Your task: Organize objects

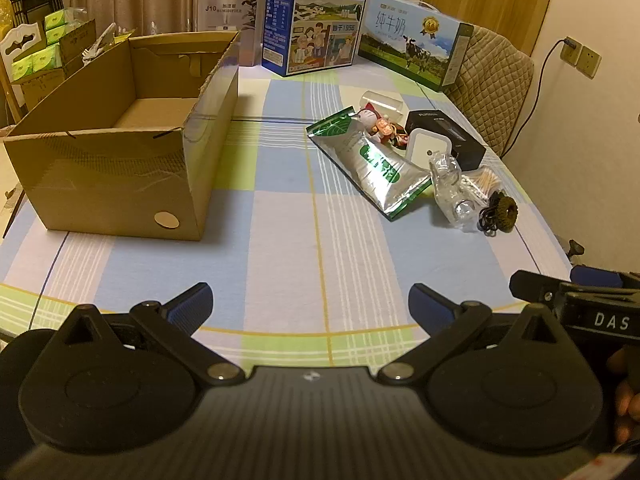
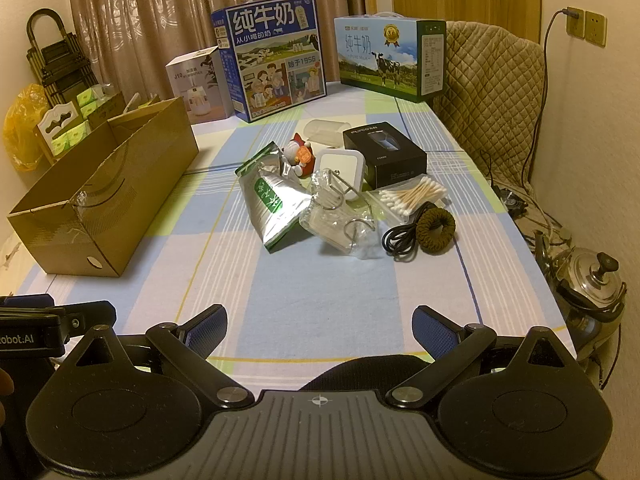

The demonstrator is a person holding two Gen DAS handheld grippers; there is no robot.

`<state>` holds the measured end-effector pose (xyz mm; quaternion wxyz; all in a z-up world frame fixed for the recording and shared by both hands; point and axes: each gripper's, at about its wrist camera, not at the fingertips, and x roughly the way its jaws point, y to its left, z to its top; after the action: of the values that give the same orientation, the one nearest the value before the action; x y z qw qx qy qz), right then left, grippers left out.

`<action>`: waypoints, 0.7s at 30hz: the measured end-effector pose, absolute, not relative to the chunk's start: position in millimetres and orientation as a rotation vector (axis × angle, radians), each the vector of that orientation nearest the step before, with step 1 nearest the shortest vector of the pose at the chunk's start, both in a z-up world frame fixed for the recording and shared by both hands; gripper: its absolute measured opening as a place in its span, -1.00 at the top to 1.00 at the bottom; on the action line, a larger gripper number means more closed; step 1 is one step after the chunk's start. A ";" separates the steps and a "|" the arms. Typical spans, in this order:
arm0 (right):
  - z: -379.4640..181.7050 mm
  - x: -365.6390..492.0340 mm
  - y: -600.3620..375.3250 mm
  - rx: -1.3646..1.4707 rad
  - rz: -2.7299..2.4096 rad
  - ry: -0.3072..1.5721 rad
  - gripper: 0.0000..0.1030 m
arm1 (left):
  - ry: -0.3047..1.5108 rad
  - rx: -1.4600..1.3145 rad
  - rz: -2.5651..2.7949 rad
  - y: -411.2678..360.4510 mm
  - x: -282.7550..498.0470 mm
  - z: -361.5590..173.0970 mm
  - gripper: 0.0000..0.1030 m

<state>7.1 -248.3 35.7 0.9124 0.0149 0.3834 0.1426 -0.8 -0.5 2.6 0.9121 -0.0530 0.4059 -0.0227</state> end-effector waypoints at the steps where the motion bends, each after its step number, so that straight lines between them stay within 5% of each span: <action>1: 34.8 7.5 -249.0 0.031 0.294 0.790 -0.89 | 0.836 -0.109 -0.047 -0.5 -0.9 2.6 -0.98; 21: 34.3 7.8 -249.4 0.029 0.295 0.793 -0.89 | 0.833 -0.115 -0.048 -1.5 0.3 2.9 -0.98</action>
<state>7.8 -249.4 34.3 0.9118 0.0139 0.3846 0.1433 0.3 -1.5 2.9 0.9125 -0.0559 0.4045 -0.0234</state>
